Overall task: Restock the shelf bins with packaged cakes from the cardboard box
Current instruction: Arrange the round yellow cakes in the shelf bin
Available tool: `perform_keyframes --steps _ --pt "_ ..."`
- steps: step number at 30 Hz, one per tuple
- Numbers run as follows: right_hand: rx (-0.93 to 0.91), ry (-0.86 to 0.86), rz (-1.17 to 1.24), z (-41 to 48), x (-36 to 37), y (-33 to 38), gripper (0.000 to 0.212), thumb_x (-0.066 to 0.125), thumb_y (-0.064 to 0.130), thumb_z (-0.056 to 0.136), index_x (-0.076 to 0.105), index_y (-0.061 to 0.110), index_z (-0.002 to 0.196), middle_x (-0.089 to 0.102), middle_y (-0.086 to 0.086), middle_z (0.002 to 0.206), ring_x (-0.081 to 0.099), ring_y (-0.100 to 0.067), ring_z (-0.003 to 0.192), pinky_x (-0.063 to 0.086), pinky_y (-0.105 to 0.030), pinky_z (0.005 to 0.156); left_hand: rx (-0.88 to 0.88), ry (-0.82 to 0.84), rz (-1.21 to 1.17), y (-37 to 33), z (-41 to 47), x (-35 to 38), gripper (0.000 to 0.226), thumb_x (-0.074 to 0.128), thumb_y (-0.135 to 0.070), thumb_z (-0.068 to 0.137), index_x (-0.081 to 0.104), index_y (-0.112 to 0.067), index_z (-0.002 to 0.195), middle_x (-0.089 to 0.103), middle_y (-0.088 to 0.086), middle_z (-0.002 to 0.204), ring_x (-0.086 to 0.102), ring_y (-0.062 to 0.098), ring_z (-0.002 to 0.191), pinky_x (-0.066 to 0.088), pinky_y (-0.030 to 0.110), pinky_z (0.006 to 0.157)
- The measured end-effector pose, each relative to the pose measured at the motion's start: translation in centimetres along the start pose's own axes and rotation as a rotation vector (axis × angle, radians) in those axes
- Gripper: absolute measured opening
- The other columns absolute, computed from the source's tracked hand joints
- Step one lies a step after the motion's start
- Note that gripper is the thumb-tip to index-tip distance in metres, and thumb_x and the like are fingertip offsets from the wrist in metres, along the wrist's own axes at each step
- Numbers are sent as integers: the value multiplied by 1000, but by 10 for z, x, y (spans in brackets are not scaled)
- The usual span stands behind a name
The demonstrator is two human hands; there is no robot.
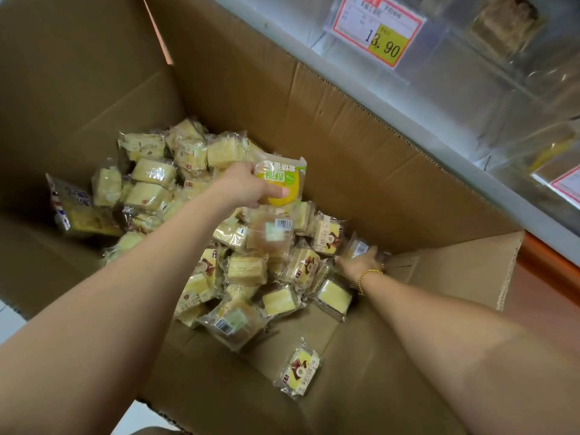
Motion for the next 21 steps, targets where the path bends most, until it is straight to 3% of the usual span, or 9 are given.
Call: perform_keyframes --steps 3,5,7,9,12,14,17,19,21 --pt "-4 -77 41 1 11 -6 99 67 46 84 2 18 153 23 -21 153 39 -40 132 39 -43 102 13 -21 31 -1 -2 1 72 81 -28 76 44 -10 135 57 2 113 63 21 93 54 33 83" --pt "-38 -105 57 0 3 -4 93 71 42 82 11 18 149 30 -22 148 43 -41 127 41 -43 100 19 -20 46 -1 -7 2 68 81 -28 76 46 -11 131 59 3 112 63 20 91 55 30 78" --pt "-37 -15 72 3 0 -1 92 76 36 77 20 16 146 36 -19 143 43 -38 127 42 -42 100 8 -18 35 -2 -10 2 72 81 -26 76 43 -8 135 57 4 112 62 19 90 53 25 71" --pt "33 178 121 -4 -1 4 89 78 32 68 33 11 141 48 -17 128 50 -35 115 46 -40 94 -40 17 -76 1 -10 1 79 82 -27 73 41 -4 137 58 6 123 65 19 94 56 25 74" --pt "106 488 446 -44 -14 24 29 65 33 80 57 12 98 57 -12 88 56 -28 77 45 -40 92 -74 109 -346 -9 -24 4 70 79 -33 70 53 -4 128 66 10 119 68 18 95 56 27 81" --pt "59 670 679 -77 -33 45 23 61 31 84 59 11 97 62 -15 98 61 -34 82 42 -47 99 -94 127 -517 -17 -41 4 66 75 -43 70 56 -12 124 63 11 123 65 22 101 54 39 90" --pt "-199 1028 919 -131 -67 68 46 76 18 57 65 9 101 63 -23 110 65 -44 92 49 -54 90 -116 232 -729 -27 -70 6 61 64 -54 74 57 -19 124 56 12 128 49 34 116 33 63 104" --pt "-356 1216 1022 -159 -85 70 52 77 17 57 69 6 107 61 -27 119 61 -46 104 48 -58 90 -100 337 -853 -37 -90 10 53 57 -56 73 64 -20 112 61 12 113 51 32 109 30 65 104" --pt "-489 1393 1060 -181 -99 65 52 67 20 74 63 5 124 52 -30 133 51 -48 120 40 -62 99 -46 371 -945 -46 -110 13 50 53 -52 75 64 -18 111 69 10 104 56 33 111 34 62 101"
Point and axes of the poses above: each hand's wrist, its own z-axis towards the middle knuckle, its own x-axis out of the palm, y = z × x, the point moved 6 cm from there along z, towards the middle knuckle
